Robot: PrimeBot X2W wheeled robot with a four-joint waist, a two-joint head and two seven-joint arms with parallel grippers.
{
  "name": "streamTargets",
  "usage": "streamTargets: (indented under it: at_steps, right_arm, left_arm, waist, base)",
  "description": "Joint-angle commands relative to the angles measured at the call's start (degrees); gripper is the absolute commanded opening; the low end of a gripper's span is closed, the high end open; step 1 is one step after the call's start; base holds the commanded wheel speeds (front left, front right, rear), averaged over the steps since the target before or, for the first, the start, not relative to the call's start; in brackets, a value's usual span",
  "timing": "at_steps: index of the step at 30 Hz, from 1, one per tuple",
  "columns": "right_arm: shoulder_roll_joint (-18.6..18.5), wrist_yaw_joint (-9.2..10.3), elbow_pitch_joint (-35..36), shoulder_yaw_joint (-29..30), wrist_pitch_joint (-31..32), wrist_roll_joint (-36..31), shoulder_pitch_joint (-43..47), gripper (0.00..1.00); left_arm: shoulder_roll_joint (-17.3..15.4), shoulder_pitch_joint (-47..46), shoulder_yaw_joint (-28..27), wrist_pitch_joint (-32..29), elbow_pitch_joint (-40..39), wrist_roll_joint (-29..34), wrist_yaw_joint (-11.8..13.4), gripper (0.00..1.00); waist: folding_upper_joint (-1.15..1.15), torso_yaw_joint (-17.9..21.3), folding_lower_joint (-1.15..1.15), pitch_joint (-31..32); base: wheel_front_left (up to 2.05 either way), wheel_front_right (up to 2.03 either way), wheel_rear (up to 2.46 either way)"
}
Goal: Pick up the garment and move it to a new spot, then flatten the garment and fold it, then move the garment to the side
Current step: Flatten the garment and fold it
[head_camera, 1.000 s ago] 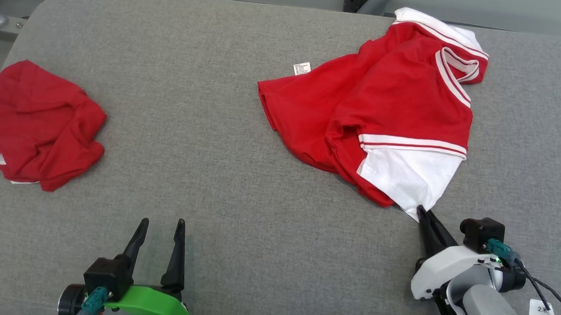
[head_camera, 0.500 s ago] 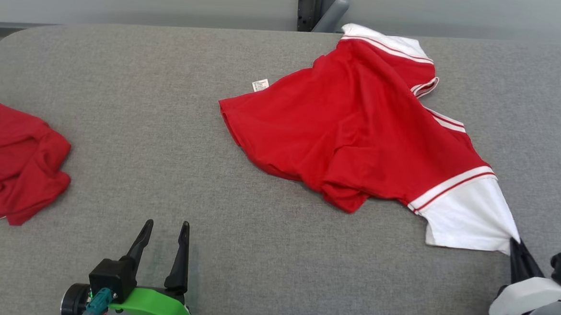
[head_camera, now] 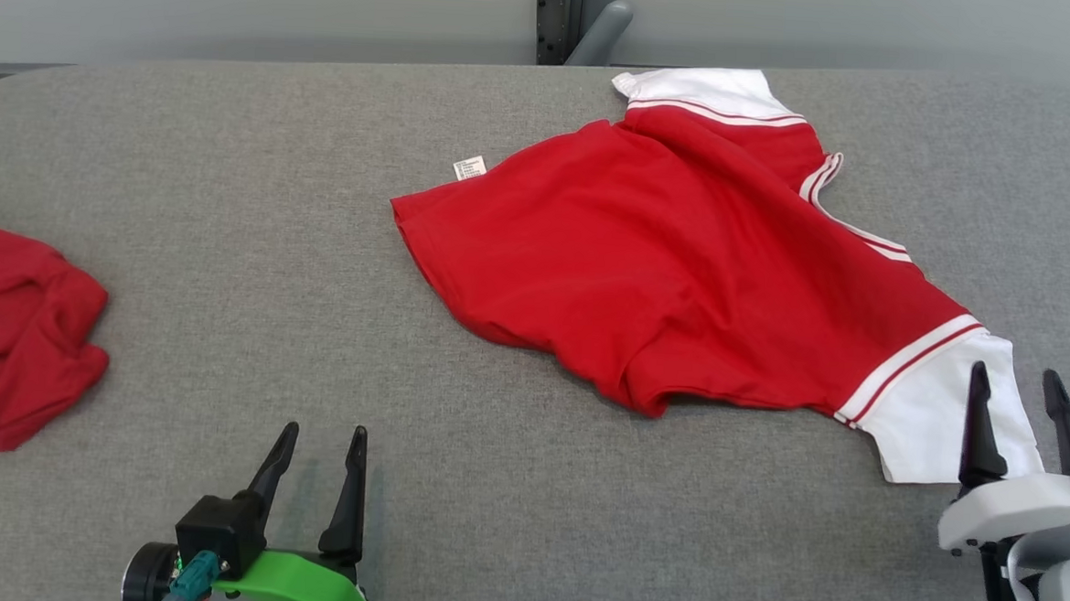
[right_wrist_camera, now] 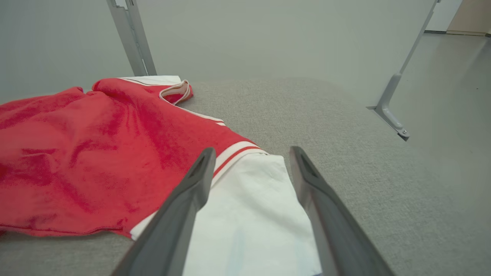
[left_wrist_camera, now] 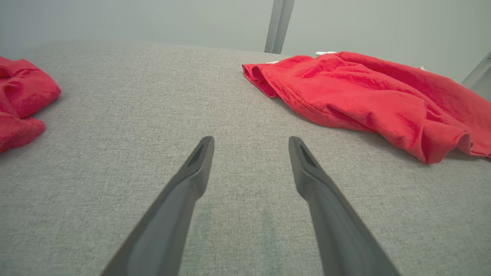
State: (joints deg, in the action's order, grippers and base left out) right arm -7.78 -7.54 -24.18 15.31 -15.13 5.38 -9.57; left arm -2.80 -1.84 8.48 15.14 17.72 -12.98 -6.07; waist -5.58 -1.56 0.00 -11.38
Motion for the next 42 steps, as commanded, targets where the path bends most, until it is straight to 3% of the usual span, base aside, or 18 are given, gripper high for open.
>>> streamTargets:
  at_steps: [1,14,23,32,33,35,42]
  right_arm:
    - [0.49,0.1,1.69,-1.33,0.04,0.84,0.47,1.0]
    - [1.61,0.1,7.1,-13.53,0.04,3.81,-2.55,1.0]
    - [1.15,0.1,7.09,-14.93,0.04,3.58,-4.79,1.0]
    - [1.21,0.1,6.24,-14.7,0.04,4.16,-5.33,1.0]
    - [1.31,0.1,6.17,-14.74,0.04,4.11,-5.5,1.0]
    - [1.34,0.1,6.13,-14.91,0.04,4.04,-5.88,1.0]
    - [1.73,0.1,5.7,-14.38,0.04,4.15,-5.22,1.0]
  left_arm:
    - [-0.17,-0.66,0.07,0.01,0.17,-0.06,-0.28,1.0]
    - [-0.22,-13.52,3.16,0.01,4.71,-1.99,-1.02,1.0]
    - [-0.21,-21.31,5.13,0.01,13.07,-8.01,-1.52,1.0]
    - [-0.18,-23.48,6.45,-0.03,16.35,-13.18,-1.54,1.0]
    - [-0.16,-23.5,6.52,-0.04,16.75,-13.72,-1.54,0.81]
    - [-0.13,-24.12,6.86,-0.04,16.31,-13.04,-1.54,0.0]
    - [-0.2,-22.48,5.83,0.01,5.84,-8.29,-1.54,0.0]
  waist:
    - [0.0,0.56,0.0,-0.62]
    - [0.0,5.72,0.0,-8.82]
    - [0.0,9.57,0.0,-12.76]
    - [0.0,10.14,0.0,-13.81]
    - [0.0,10.07,0.0,-13.83]
    - [0.0,9.73,0.0,-13.86]
    - [0.0,7.62,0.0,-12.51]
  base:
    - [0.0,0.0,0.0]
    - [0.0,0.0,0.0]
    - [0.0,0.0,0.0]
    - [0.0,0.0,0.0]
    - [0.0,0.0,0.0]
    - [0.0,0.0,0.0]
    - [0.0,0.0,0.0]
